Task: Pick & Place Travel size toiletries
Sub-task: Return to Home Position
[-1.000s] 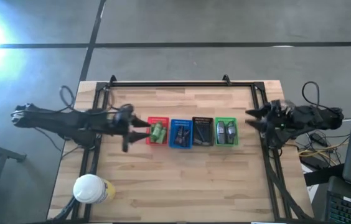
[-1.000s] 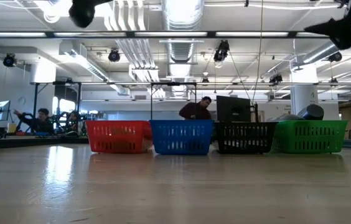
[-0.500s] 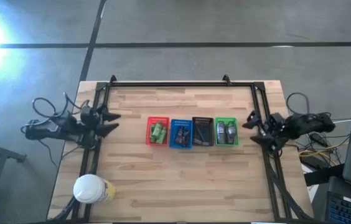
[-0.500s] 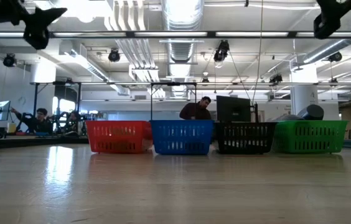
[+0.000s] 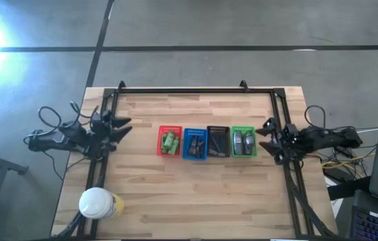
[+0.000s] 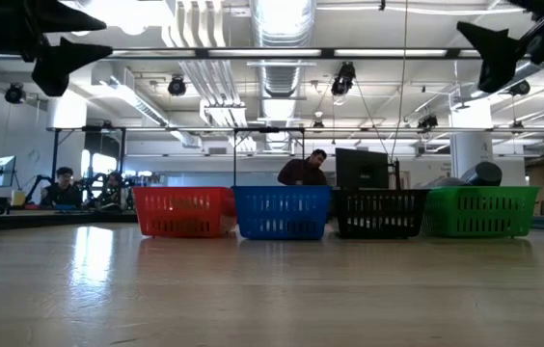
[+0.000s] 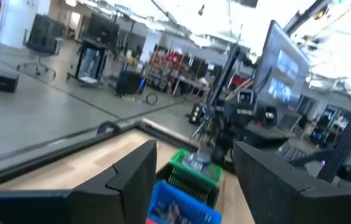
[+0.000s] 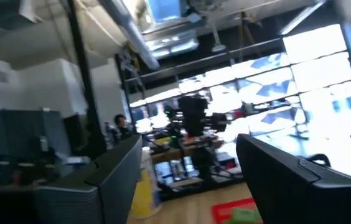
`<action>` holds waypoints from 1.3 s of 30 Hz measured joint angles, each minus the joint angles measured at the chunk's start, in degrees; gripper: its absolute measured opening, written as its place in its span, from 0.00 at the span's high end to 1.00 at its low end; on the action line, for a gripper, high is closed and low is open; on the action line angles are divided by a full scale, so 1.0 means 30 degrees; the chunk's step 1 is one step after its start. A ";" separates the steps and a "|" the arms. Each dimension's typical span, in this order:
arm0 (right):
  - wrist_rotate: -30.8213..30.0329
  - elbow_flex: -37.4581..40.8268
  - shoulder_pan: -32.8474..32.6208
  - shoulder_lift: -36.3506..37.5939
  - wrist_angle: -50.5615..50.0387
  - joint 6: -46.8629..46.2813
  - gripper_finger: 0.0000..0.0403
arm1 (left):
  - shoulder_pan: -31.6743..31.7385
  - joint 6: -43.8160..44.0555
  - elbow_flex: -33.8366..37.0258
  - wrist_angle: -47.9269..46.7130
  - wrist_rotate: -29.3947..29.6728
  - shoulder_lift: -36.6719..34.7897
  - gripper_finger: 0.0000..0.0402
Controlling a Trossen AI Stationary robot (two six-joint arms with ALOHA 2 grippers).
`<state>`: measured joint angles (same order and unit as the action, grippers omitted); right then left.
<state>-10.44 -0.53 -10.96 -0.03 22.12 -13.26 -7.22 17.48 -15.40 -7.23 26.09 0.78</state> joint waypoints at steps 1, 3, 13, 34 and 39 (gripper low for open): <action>0.0043 -0.0002 0.0437 0.0000 -0.0233 -0.0020 0.37 | 0.0000 -0.0016 0.0007 -0.0192 -0.0010 -0.0040 0.46; 0.0761 0.0005 0.1278 -0.0010 -0.0493 -0.0081 0.38 | 0.0000 -0.0010 0.0006 -0.0389 -0.0007 -0.0206 0.46; 0.3981 0.0005 0.5026 0.0000 -0.3550 0.0179 0.43 | 0.0000 0.0901 0.0000 -0.4251 0.0007 -0.0220 0.46; 0.6484 -0.0002 0.6659 -0.0535 -0.6733 -0.1098 0.34 | 0.0000 0.3131 0.1848 -0.7253 0.5296 0.0309 0.46; 0.6464 -0.0002 0.6659 -0.0614 -0.6708 -0.1085 0.30 | 0.0000 0.3125 0.1836 -0.7254 0.5282 0.0429 0.46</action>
<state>8.95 -0.54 9.02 -1.88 2.00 -16.51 -7.22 26.85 -9.89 -28.99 41.93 2.07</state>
